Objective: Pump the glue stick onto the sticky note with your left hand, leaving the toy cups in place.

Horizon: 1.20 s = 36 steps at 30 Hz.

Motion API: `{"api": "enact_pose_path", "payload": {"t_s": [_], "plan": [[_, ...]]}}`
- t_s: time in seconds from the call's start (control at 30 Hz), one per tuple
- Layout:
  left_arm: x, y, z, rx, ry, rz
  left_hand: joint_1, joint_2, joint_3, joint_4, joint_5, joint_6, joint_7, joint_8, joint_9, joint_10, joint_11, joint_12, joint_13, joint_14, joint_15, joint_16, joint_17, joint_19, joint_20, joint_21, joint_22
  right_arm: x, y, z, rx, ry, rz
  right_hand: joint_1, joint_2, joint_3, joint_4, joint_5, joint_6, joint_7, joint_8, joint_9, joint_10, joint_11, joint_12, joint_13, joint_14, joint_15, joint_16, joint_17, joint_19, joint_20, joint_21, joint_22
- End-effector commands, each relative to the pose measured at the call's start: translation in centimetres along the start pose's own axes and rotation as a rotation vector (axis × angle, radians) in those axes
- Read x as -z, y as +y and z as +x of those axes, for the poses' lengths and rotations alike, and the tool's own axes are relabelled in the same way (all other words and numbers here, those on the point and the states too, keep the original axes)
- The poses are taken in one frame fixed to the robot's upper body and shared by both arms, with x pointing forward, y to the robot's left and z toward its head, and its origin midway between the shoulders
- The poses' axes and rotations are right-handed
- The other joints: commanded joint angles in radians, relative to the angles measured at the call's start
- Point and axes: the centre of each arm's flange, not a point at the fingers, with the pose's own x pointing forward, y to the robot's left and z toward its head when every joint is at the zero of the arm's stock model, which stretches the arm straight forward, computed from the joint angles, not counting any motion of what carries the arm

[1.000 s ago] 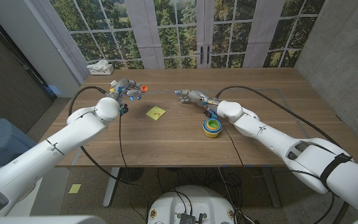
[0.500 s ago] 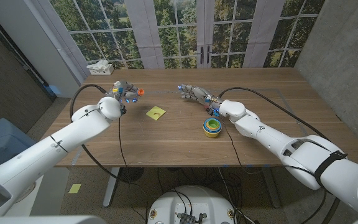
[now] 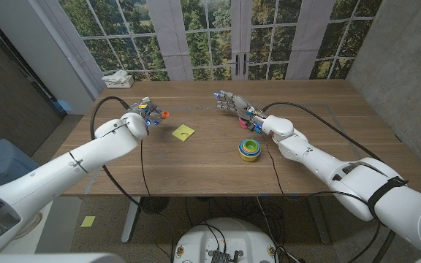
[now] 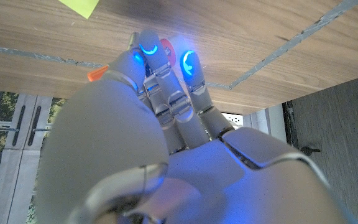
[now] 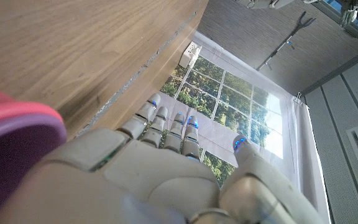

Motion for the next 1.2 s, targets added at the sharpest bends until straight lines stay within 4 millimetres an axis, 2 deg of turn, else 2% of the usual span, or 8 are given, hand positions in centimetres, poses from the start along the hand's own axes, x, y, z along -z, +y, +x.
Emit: {"api": "enact_pose_path", "payload": {"t_s": [0.03, 0.47, 0.6, 0.7, 0.83, 0.93, 1.03, 1.2], "plan": [[-0.5, -0.5, 0.1, 0.023, 0.097, 0.124, -0.006, -0.003, 0.147, 0.14, 0.009, 0.046, 0.037, -0.006, 0.041, 0.164, -0.055, -0.001, 0.429, 0.003, -0.011, -0.027, -0.053, 0.016, -0.141, 0.01, -0.002, -1.3, -1.8, -1.4, 0.066, -0.097, 0.055, -0.005, -0.001, -0.002, 0.0, 0.007, 0.009, -0.002, 0.0, 0.003, 0.003, 0.005, 0.007, 0.002, 0.007, -0.04, -0.004, 0.0, 0.007, 0.006, -0.002, 0.001], [-0.4, -1.1, 0.0, 0.03, 0.166, 0.195, -0.004, -0.014, 0.154, 0.137, 0.014, 0.054, 0.035, -0.016, 0.029, 0.164, -0.055, -0.007, 0.399, -0.02, -0.012, -0.067, -0.101, 0.014, -0.14, 0.013, -0.03, -2.2, -2.5, -2.8, 0.096, -0.139, 0.059, -0.01, 0.0, -0.004, -0.003, 0.007, 0.011, -0.003, -0.003, 0.002, 0.008, 0.008, 0.008, 0.001, 0.016, -0.037, -0.006, -0.008, 0.017, 0.009, -0.003, 0.001], [-0.5, -1.1, 0.1, 0.043, 0.188, 0.226, -0.015, -0.054, 0.164, 0.137, 0.022, 0.029, 0.022, -0.053, 0.013, 0.122, -0.057, -0.017, 0.365, -0.06, -0.017, -0.113, -0.159, -0.014, -0.127, -0.023, -0.094, -2.3, -2.5, -3.1, 0.105, -0.143, 0.059, -0.009, -0.002, -0.005, -0.006, 0.007, 0.011, -0.003, -0.003, 0.002, 0.01, 0.008, 0.009, 0.001, 0.019, -0.035, -0.007, -0.011, 0.019, 0.01, -0.004, 0.001], [-0.6, -1.1, 0.1, 0.047, 0.203, 0.258, -0.046, -0.082, 0.148, 0.146, 0.02, -0.009, 0.009, -0.091, 0.0, 0.046, -0.06, -0.025, 0.348, -0.136, -0.019, -0.139, -0.189, -0.04, -0.12, -0.068, -0.147, -2.3, -2.5, -3.3, 0.109, -0.145, 0.061, -0.01, -0.001, -0.006, -0.008, 0.007, 0.011, -0.004, -0.004, 0.002, 0.01, 0.009, 0.009, 0.001, 0.021, -0.034, -0.007, -0.012, 0.019, 0.011, -0.005, 0.001], [-0.5, -1.1, 0.2, 0.057, 0.222, 0.276, -0.077, -0.097, 0.131, 0.15, 0.021, -0.073, -0.006, -0.147, -0.02, -0.068, -0.068, -0.031, 0.311, -0.235, -0.016, -0.14, -0.202, -0.128, -0.107, -0.149, -0.176, -2.4, -2.5, -3.5, 0.118, -0.149, 0.059, -0.012, -0.001, -0.007, -0.009, 0.007, 0.011, -0.004, -0.005, 0.002, 0.01, 0.009, 0.008, 0.0, 0.021, -0.032, -0.008, -0.014, 0.022, 0.013, -0.006, 0.001], [-0.6, -1.1, 0.2, 0.044, 0.217, 0.295, -0.107, -0.094, 0.123, 0.158, 0.019, -0.137, -0.01, -0.194, -0.038, -0.149, -0.075, -0.033, 0.279, -0.335, -0.011, -0.151, -0.214, -0.195, -0.073, -0.201, -0.178, -2.4, -2.5, -3.6, 0.119, -0.149, 0.058, -0.013, 0.0, -0.008, -0.01, 0.007, 0.011, -0.004, -0.005, 0.002, 0.01, 0.009, 0.008, 0.0, 0.024, -0.031, -0.007, -0.015, 0.024, 0.014, -0.006, 0.001], [-0.7, -1.1, 0.2, 0.046, 0.214, 0.308, -0.165, -0.122, 0.098, 0.162, 0.014, -0.182, -0.038, -0.233, -0.062, -0.219, -0.081, -0.032, 0.242, -0.427, -0.007, -0.151, -0.234, -0.237, -0.035, -0.249, -0.18, -2.4, -2.5, -3.6, 0.119, -0.148, 0.059, -0.013, 0.0, -0.009, -0.011, 0.007, 0.012, -0.004, -0.005, 0.002, 0.011, 0.009, 0.008, 0.0, 0.025, -0.03, -0.007, -0.016, 0.025, 0.015, -0.006, 0.001], [-0.8, -1.1, 0.0, 0.026, 0.214, 0.31, -0.258, -0.161, 0.025, 0.17, 0.006, -0.32, -0.076, -0.276, -0.121, -0.422, -0.078, -0.038, 0.158, -0.637, 0.01, -0.152, -0.259, -0.323, 0.019, -0.354, -0.182, -2.3, -2.5, -3.4, 0.122, -0.147, 0.059, -0.014, 0.001, -0.01, -0.013, 0.007, 0.012, -0.005, -0.006, 0.002, 0.01, 0.009, 0.007, 0.0, 0.026, -0.028, -0.008, -0.018, 0.025, 0.016, -0.008, 0.001]]}}
